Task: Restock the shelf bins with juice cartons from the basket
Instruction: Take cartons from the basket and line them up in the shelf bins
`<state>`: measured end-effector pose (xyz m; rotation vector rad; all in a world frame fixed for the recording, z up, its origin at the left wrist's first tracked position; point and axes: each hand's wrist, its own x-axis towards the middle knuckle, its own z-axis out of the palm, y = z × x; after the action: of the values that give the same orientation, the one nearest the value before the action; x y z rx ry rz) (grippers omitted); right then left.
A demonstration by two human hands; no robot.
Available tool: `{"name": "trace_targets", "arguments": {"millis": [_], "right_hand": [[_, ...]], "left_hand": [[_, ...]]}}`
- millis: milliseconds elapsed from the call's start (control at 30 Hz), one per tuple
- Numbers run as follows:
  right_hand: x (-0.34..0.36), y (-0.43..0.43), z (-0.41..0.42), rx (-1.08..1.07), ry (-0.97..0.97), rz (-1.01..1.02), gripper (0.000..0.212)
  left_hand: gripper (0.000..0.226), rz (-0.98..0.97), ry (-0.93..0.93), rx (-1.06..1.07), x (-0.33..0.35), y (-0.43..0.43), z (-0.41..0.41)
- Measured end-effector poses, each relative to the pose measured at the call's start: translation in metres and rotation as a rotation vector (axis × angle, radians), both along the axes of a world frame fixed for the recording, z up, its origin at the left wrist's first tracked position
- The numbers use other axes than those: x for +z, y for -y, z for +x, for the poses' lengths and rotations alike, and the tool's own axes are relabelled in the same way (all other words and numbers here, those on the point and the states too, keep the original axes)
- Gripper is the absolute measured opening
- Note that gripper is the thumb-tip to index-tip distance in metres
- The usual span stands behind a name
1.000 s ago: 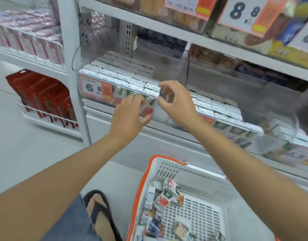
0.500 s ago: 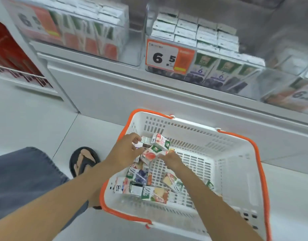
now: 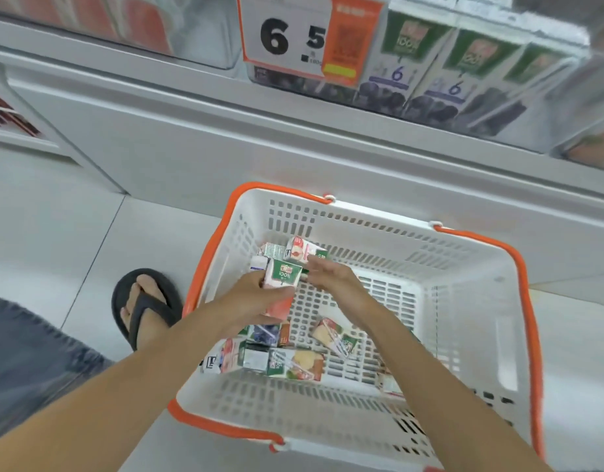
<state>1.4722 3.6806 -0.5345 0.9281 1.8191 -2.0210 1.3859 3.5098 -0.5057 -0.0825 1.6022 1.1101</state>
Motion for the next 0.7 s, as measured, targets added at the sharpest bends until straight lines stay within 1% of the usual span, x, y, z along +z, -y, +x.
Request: {"name": "trace_targets", "arguments": {"millis": [67, 100, 167, 200, 233, 267, 333, 367, 400, 433, 500, 567, 600, 700], "right_hand": [[-0.018, -0.014, -0.017, -0.160, 0.124, 0.173, 0.016], [-0.027, -0.016, -0.026, -0.156, 0.198, 0.238, 0.027], [-0.046, -0.011, -0.041, 0.026, 0.386, 0.366, 0.063], [-0.054, -0.006, -0.047, 0.069, 0.428, 0.431, 0.074], [-0.059, -0.002, -0.051, 0.041, 0.420, 0.476, 0.076], [-0.063, 0.003, -0.054, -0.059, 0.371, 0.463, 0.070], [-0.065, 0.011, -0.055, -0.250, 0.229, 0.353, 0.043], [-0.063, 0.015, -0.056, -0.272, 0.182, 0.314, 0.040], [-0.060, 0.019, -0.055, -0.268, 0.147, 0.289, 0.042], [-0.053, 0.021, -0.054, -0.256, 0.111, 0.280, 0.046], [-0.031, 0.016, -0.050, -0.203, 0.036, 0.342, 0.053], [0.001, -0.001, -0.042, -0.100, -0.011, 0.410, 0.053], [0.021, -0.013, -0.037, -0.040, -0.038, 0.440, 0.050], [0.093, -0.048, -0.025, 0.160, -0.123, 0.426, 0.048]], "left_hand": [[0.028, -0.009, -0.058, 0.055, -0.007, 0.001, 0.000], [0.029, -0.018, -0.083, 0.083, -0.010, 0.002, -0.001], [0.029, -0.027, -0.115, 0.127, -0.012, 0.006, -0.003], [0.029, -0.028, -0.132, 0.141, -0.012, 0.008, -0.004], [0.028, -0.030, -0.149, 0.150, -0.012, 0.010, -0.006], [0.028, -0.032, -0.164, 0.156, -0.011, 0.012, -0.007], [0.026, -0.029, -0.183, 0.166, -0.009, 0.015, -0.009], [0.025, -0.028, -0.184, 0.181, -0.009, 0.016, -0.010], [0.025, -0.030, -0.177, 0.200, -0.008, 0.017, -0.010], [0.026, -0.042, -0.174, 0.212, -0.006, 0.017, -0.010], [0.030, -0.071, -0.184, 0.214, -0.002, 0.017, -0.011], [0.035, -0.040, -0.161, 0.228, 0.007, 0.016, -0.013], [0.043, -0.010, -0.149, 0.219, 0.013, 0.015, -0.015], [0.086, 0.080, -0.133, 0.113, 0.039, 0.007, -0.021]]}}
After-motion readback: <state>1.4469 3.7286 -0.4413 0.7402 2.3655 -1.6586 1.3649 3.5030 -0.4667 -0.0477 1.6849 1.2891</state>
